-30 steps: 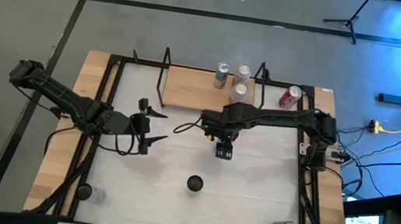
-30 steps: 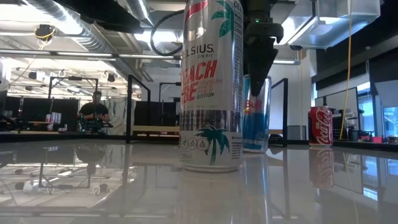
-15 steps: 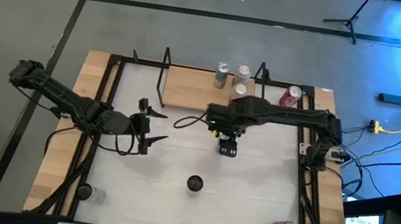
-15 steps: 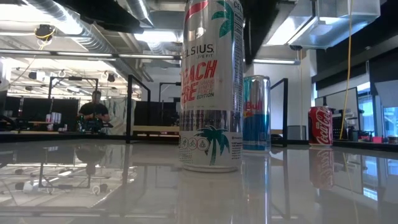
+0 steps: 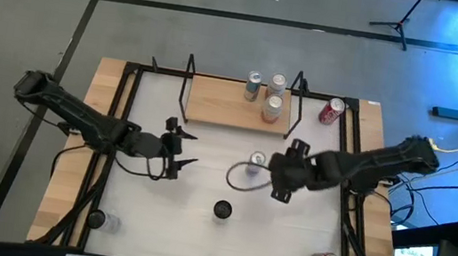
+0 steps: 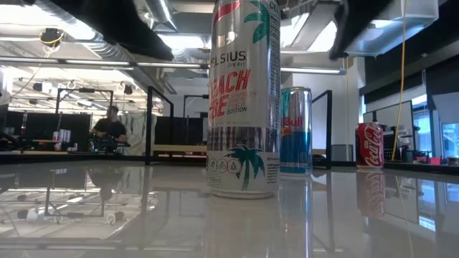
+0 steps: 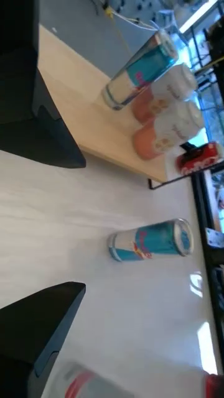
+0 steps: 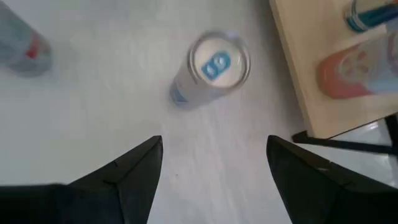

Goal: Place canned beverage on shelf
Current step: Put the blue soda can on the shelf

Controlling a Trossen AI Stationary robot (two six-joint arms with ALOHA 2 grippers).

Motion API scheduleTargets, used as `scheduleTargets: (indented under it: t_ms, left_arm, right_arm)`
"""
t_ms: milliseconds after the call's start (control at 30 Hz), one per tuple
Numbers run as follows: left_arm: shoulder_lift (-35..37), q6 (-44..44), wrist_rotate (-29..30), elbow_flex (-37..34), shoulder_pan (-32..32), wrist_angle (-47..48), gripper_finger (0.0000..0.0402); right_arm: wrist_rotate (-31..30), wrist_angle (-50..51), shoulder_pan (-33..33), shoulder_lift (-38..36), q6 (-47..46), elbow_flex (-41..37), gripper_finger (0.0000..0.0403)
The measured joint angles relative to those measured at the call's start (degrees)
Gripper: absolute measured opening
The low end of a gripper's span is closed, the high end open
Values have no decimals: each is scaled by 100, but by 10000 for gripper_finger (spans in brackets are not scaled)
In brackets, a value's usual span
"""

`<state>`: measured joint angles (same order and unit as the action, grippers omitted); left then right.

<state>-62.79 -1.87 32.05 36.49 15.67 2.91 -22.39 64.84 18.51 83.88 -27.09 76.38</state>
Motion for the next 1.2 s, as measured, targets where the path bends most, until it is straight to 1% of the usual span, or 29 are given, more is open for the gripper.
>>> scheduleTargets:
  t_ms: [67,200,267,400,467,567,800,867,967,1067,1200]
  left_arm:
    - [-257,0,-82,0,-134,-290,305]
    - [-790,0,-746,0,-407,-845,305]
    - [-1074,-7,-918,0,-532,-1190,305]
    - [-1705,-15,-1060,0,-805,-1898,305]
    - [-2008,-15,-1067,0,-923,-2244,305]
    - [-2407,-13,-1064,0,-1095,-2736,305]
    - [-3134,101,-1104,0,-1469,-3790,305]
    - [-3288,202,-1314,0,-1561,-4143,305]
    - [-3459,246,-1547,0,-1651,-4548,305]
    - [-3551,248,-1628,57,-1729,-4740,305]
    - [-3807,391,-1602,432,-1719,-4747,305]
  right_arm:
    - [-279,-533,137,-234,-197,-685,282]
    - [-419,-1654,224,-477,-423,-1817,282]
    - [-444,-2378,219,-493,-437,-2260,282]
    - [-463,-3860,207,-484,-346,-2991,282]
    - [-461,-4295,198,-475,-120,-3225,282]
    - [-485,-4451,199,-475,33,-3331,282]
    - [-1277,-4514,198,-475,39,-3333,282]
    - [-1407,-4525,198,-453,38,-3333,282]
    - [-1413,-4533,198,-371,39,-3333,282]
    - [-1419,-4551,198,-228,39,-3333,282]
    - [-1558,-4594,198,2,74,-3333,282]
